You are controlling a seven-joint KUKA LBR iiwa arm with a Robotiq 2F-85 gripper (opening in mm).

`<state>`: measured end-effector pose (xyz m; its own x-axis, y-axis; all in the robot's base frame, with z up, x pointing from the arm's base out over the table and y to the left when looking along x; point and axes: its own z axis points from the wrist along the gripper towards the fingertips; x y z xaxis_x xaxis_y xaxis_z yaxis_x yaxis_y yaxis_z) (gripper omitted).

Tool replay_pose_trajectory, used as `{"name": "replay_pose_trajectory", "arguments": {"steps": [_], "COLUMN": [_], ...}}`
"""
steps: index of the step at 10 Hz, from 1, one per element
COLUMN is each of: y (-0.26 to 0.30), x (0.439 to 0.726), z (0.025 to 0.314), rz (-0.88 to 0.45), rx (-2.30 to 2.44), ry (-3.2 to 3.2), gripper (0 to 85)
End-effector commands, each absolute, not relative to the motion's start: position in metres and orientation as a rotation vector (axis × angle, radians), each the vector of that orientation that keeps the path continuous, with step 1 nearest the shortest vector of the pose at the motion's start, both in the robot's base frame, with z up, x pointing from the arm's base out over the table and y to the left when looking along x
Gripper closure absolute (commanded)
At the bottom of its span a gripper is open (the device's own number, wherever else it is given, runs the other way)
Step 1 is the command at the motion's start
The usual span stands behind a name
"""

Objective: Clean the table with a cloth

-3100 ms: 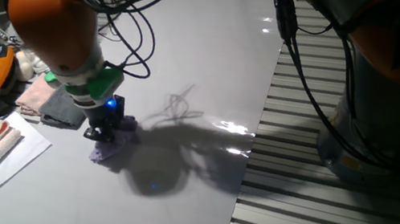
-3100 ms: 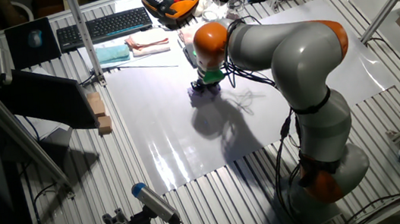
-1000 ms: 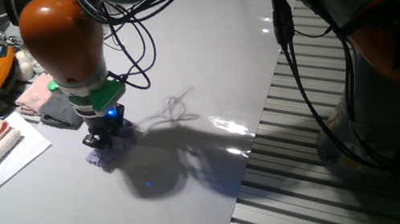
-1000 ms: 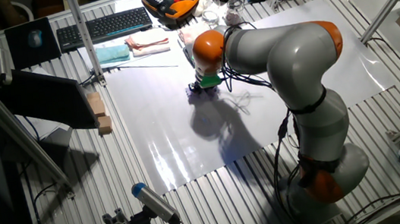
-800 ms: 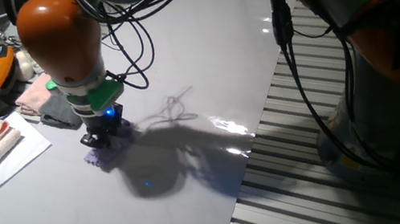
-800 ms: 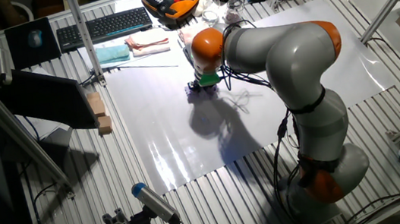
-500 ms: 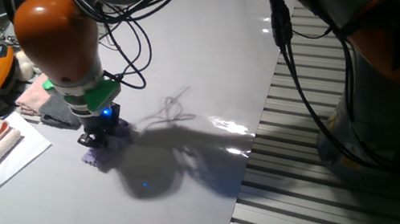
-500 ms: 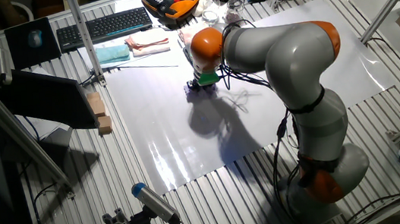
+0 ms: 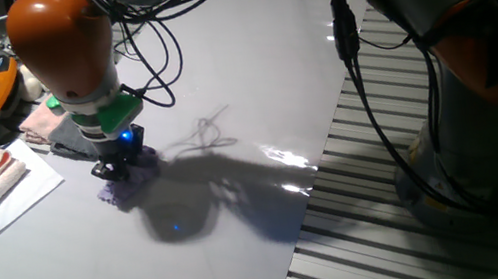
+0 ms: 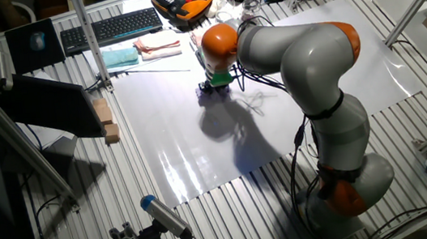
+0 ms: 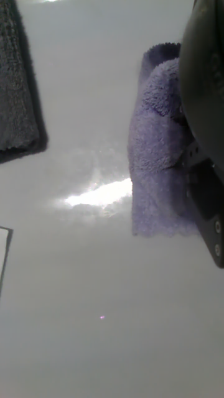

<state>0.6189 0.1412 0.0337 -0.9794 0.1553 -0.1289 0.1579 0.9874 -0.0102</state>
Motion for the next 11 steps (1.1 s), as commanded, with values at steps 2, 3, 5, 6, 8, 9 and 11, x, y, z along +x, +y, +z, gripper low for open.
{"name": "replay_pose_trajectory", "arguments": {"steps": [2,3,5,6,8,9,11], "y": [0.138,0.137,0.135,0.133,0.133,0.135,0.146], "x": [0.623,0.626,0.63,0.631,0.632,0.63,0.622], "z": [0.033,0.035,0.037,0.036,0.034,0.031,0.033], "rz": [-0.028,-0.045,-0.056,-0.062,-0.068,-0.048,0.014], "rx": [0.231,0.234,0.238,0.234,0.238,0.242,0.303], "ry": [2.998,2.992,2.99,2.985,2.978,2.984,2.994], "gripper": [85.0,85.0,85.0,85.0,85.0,85.0,85.0]}}
